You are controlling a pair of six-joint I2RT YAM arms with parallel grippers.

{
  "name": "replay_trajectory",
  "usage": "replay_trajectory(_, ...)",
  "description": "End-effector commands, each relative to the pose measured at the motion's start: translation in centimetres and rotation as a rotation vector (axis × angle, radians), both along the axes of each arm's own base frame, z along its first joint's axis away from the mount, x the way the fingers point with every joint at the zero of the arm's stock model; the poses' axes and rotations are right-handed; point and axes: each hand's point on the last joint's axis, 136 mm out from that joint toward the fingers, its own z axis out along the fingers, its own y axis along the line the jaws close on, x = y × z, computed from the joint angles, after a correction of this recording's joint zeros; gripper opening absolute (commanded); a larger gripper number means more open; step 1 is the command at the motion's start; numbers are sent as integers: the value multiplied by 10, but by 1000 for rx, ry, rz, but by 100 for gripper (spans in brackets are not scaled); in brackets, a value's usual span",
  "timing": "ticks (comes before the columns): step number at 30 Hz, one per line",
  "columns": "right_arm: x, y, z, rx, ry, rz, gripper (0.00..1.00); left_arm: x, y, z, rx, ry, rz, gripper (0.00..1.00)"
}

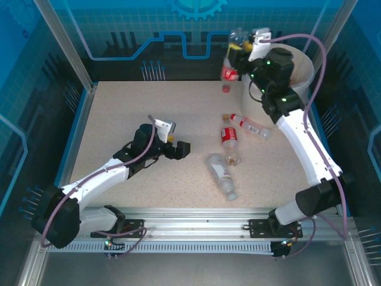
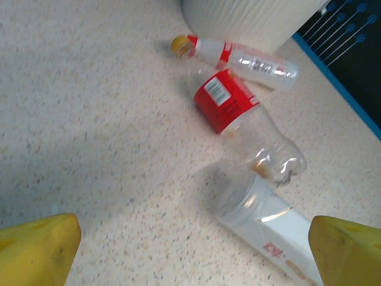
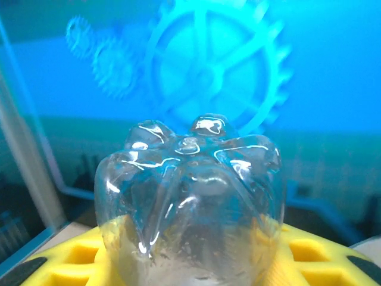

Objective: Put the plastic bottles in the bin

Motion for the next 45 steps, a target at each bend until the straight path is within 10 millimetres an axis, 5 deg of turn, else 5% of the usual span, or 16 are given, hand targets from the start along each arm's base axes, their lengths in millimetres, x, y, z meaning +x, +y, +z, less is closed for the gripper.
replay_trajectory(1, -14, -54, 52, -117, -183, -246, 41, -2, 3, -6, -7, 23, 31, 99)
replay_trajectory(6, -11, -99, 75, -167, -227, -402, 40, 1, 2, -5, -15, 24, 37, 99)
replay_trajectory(10, 7, -124, 67, -210, -168, -481, 40, 1, 2, -9, -5, 42, 40, 99)
replay_trajectory(25, 95, -117, -59, -367, 255, -436, 40, -3, 7, -23, 40, 92, 50, 99)
replay_trajectory(45, 133, -146, -184, -370, 701, -420, 42, -3, 14, -50, 118, 198, 91, 99)
